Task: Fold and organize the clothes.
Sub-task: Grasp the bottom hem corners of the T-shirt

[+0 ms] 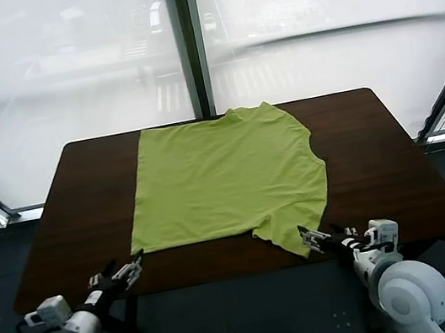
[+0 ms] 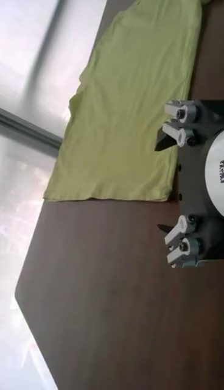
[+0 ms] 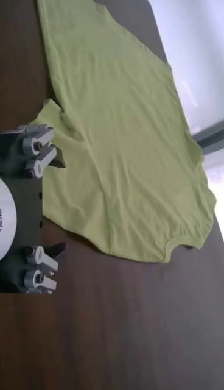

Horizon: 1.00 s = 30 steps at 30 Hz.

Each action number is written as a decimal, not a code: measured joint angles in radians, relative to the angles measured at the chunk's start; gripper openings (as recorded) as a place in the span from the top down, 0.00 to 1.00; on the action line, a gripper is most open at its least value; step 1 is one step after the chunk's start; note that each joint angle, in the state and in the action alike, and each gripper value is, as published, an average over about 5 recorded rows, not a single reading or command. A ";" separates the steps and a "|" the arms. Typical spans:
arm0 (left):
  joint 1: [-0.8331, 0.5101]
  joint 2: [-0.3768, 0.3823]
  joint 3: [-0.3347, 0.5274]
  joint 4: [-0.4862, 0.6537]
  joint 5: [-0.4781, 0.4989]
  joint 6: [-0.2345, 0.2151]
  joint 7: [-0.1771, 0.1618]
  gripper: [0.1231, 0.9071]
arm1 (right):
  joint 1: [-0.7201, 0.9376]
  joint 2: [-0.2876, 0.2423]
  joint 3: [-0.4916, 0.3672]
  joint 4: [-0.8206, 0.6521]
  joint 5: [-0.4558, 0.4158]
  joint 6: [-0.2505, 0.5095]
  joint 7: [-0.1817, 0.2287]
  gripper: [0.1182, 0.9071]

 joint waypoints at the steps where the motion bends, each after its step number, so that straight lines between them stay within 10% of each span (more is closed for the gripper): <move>1: 0.000 0.000 0.000 0.001 0.000 0.000 0.000 0.00 | 0.001 0.001 0.000 -0.001 0.000 0.000 0.000 0.00; 10: -0.010 -0.005 0.013 0.015 0.004 0.000 0.003 0.00 | 0.004 0.011 -0.005 -0.016 -0.005 0.000 0.001 0.03; 19: -0.025 -0.012 0.025 0.036 0.010 -0.001 0.006 0.10 | 0.003 0.010 -0.003 -0.029 -0.008 0.001 0.001 0.63; 24: -0.025 -0.015 0.025 0.047 0.010 -0.003 0.006 0.34 | -0.005 0.002 0.001 -0.025 -0.009 0.000 0.000 0.95; 30: -0.016 -0.019 0.028 0.047 0.010 -0.002 0.015 0.77 | -0.020 -0.015 0.012 -0.009 -0.012 0.000 -0.007 0.98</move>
